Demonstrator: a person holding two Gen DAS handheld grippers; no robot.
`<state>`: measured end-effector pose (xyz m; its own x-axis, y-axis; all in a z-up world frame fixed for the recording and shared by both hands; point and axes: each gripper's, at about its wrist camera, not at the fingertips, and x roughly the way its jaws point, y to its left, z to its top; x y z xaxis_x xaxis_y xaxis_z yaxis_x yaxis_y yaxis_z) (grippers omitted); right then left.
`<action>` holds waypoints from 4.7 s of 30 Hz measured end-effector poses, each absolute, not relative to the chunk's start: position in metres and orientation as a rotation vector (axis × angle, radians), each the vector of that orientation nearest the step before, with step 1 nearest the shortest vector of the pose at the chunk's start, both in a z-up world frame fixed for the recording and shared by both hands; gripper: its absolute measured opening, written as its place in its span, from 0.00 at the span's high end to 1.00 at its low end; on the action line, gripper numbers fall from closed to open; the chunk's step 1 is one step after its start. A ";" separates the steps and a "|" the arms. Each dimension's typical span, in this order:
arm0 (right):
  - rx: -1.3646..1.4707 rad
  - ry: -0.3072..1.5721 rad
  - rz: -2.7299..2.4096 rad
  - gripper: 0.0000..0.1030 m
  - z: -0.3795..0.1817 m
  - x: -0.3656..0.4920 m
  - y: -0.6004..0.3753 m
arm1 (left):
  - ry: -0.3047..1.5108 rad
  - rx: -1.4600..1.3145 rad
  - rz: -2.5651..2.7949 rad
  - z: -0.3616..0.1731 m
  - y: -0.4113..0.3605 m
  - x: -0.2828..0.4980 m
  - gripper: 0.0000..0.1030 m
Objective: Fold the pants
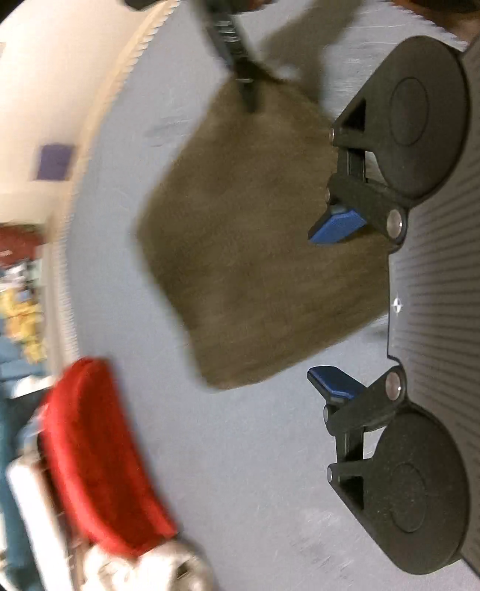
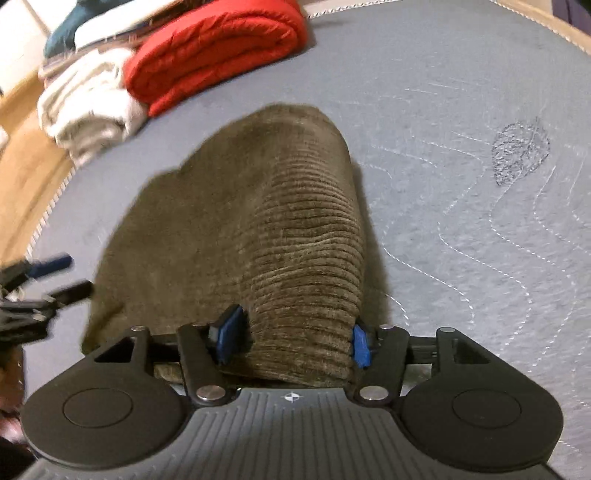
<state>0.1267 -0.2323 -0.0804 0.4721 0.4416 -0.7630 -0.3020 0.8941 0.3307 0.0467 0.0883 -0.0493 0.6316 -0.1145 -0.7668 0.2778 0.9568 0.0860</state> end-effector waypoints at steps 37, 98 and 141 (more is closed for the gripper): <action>0.045 0.722 0.311 0.01 -0.009 0.015 -0.198 | 0.781 -0.054 0.017 0.003 0.042 -0.018 0.00; 0.023 0.748 0.304 0.01 -0.009 0.020 -0.185 | 0.803 -0.079 0.008 -0.006 0.036 -0.021 0.00; 0.022 0.747 0.305 0.01 -0.010 0.020 -0.184 | 0.794 -0.072 -0.006 -0.005 0.036 -0.021 0.00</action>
